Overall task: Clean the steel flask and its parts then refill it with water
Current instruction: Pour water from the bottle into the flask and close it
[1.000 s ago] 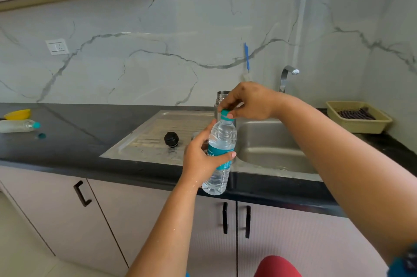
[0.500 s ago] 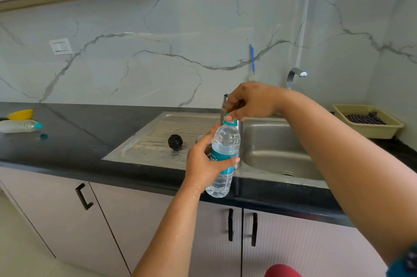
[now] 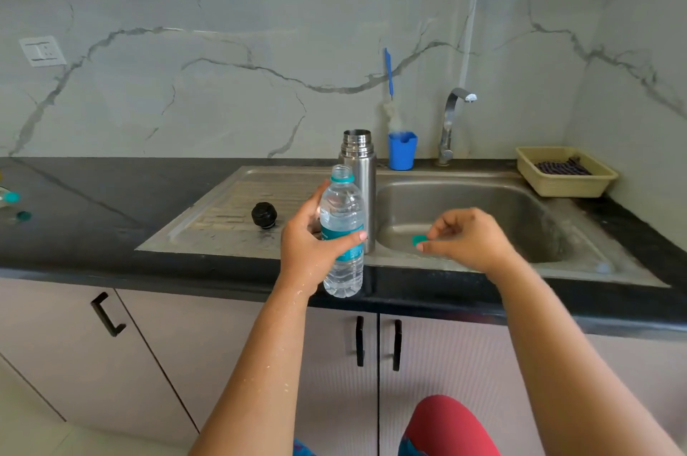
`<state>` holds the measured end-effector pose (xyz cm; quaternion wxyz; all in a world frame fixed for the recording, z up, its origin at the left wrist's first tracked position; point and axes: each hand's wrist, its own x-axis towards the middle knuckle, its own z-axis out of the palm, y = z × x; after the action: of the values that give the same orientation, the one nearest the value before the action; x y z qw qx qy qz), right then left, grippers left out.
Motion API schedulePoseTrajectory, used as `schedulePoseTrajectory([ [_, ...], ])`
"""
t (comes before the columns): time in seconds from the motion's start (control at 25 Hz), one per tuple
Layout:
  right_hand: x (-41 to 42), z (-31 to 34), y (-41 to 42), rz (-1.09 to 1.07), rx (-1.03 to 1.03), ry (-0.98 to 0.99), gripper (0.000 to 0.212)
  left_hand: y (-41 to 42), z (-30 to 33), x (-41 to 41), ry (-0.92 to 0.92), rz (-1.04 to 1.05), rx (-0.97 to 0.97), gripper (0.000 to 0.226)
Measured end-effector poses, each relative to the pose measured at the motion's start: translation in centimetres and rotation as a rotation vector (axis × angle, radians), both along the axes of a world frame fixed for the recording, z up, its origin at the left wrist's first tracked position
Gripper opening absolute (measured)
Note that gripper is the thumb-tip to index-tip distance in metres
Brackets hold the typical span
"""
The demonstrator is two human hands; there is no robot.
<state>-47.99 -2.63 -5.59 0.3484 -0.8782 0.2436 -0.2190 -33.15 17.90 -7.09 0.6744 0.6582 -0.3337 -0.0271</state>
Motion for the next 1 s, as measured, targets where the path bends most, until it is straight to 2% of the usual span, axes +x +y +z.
schedulePoseTrajectory([
  [0.12, -0.2, -2.5, 0.2, -0.071, -0.078, 0.086, 0.021, -0.3, -0.2, -0.4, 0.023, -0.005, -0.006, 0.082],
  [0.28, 0.1, -3.8, -0.1, -0.085, -0.046, 0.197, 0.022, -0.2, 0.0, -0.9, 0.021, 0.006, -0.008, 0.079],
  [0.4, 0.0, -3.3, -0.3, -0.063, -0.057, 0.13, 0.039, 0.0, 0.4, -1.1, 0.041, 0.019, -0.018, 0.075],
  [0.52, 0.5, -0.4, 1.0, 0.116, 0.041, -0.015, 0.06, -0.3, 1.2, -1.0, 0.031, 0.017, -0.006, 0.075],
  [0.64, 2.2, 1.9, 3.6, 0.379, 0.097, 0.002, 0.088, -1.4, 2.7, -1.2, -0.006, 0.025, 0.018, 0.075],
  [0.72, 3.2, 1.8, 5.0, 0.418, 0.123, -0.098, 0.084, -2.3, 3.7, -1.5, -0.043, 0.026, 0.036, 0.075],
  [0.88, 4.4, 0.5, 6.2, 0.344, 0.345, -0.385, 0.072, -3.3, 4.9, -2.0, -0.107, -0.004, 0.043, 0.077],
  [1.0, 4.5, 1.0, 5.6, 0.306, 0.363, -0.413, 0.063, -3.2, 5.8, -2.0, -0.162, -0.047, 0.089, 0.069],
])
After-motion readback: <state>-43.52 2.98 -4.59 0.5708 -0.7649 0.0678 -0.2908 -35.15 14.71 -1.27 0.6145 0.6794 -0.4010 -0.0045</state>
